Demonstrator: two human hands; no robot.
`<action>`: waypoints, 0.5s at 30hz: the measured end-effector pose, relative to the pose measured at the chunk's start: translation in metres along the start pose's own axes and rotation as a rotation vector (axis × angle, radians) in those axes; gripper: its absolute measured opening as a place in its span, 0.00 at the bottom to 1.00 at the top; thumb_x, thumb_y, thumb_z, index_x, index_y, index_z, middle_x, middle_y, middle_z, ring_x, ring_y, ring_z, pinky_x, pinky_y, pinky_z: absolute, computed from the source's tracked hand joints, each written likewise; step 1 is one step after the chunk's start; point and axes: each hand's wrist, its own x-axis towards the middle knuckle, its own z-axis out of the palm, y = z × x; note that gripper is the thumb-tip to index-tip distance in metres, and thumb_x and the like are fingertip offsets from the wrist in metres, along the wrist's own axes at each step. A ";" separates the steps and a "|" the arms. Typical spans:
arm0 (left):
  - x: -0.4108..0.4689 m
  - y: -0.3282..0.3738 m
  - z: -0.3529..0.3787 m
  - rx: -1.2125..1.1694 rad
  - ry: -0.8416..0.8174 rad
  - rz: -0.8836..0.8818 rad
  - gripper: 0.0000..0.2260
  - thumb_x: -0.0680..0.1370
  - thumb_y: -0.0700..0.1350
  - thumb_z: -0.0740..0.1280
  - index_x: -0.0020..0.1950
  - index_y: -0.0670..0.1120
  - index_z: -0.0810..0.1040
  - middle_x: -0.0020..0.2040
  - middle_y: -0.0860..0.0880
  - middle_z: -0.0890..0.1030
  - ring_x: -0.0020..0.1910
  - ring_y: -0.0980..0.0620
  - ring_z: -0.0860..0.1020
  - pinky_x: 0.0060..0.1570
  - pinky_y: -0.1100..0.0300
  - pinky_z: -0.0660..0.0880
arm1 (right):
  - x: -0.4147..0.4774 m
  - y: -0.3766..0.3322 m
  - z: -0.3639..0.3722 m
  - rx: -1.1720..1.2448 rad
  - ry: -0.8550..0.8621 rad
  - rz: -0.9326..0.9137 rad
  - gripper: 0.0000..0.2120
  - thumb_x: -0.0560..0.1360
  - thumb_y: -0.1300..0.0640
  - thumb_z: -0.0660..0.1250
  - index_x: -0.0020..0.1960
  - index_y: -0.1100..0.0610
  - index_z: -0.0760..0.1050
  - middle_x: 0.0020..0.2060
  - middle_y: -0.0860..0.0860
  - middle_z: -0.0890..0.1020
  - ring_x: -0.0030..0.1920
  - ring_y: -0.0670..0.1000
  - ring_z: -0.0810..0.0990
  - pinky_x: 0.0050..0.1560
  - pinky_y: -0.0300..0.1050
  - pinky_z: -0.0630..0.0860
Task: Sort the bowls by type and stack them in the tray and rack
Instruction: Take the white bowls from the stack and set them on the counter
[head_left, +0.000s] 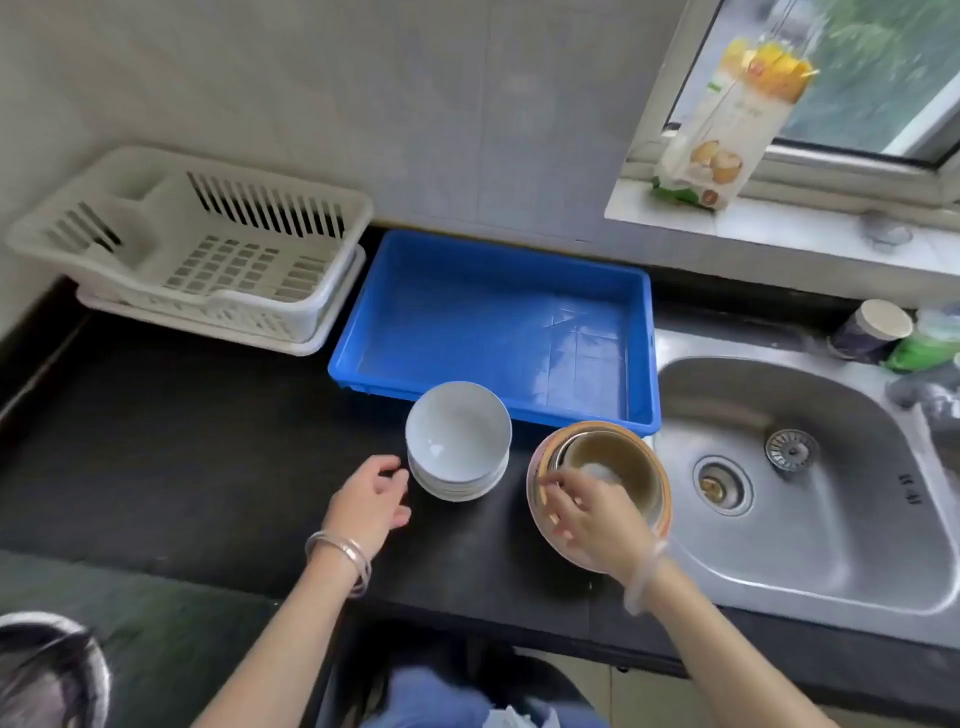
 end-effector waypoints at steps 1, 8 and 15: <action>0.006 0.005 0.001 0.029 0.055 0.052 0.12 0.79 0.45 0.61 0.62 0.50 0.72 0.45 0.52 0.78 0.41 0.50 0.81 0.49 0.54 0.79 | 0.015 -0.007 0.000 -0.033 0.060 -0.030 0.10 0.79 0.52 0.57 0.56 0.48 0.75 0.39 0.48 0.81 0.42 0.52 0.81 0.46 0.50 0.79; 0.026 0.019 0.013 0.158 0.112 0.162 0.15 0.78 0.42 0.61 0.64 0.48 0.72 0.55 0.48 0.78 0.47 0.50 0.78 0.50 0.53 0.79 | 0.074 -0.043 0.016 -0.205 0.123 -0.003 0.16 0.78 0.46 0.58 0.60 0.53 0.71 0.40 0.51 0.81 0.47 0.57 0.79 0.43 0.44 0.69; 0.031 0.009 0.017 0.091 0.152 0.153 0.14 0.78 0.43 0.62 0.63 0.49 0.73 0.52 0.53 0.77 0.47 0.53 0.79 0.52 0.51 0.79 | 0.085 -0.057 0.023 -0.523 0.182 -0.056 0.06 0.77 0.64 0.56 0.53 0.61 0.67 0.48 0.62 0.80 0.47 0.64 0.78 0.39 0.46 0.66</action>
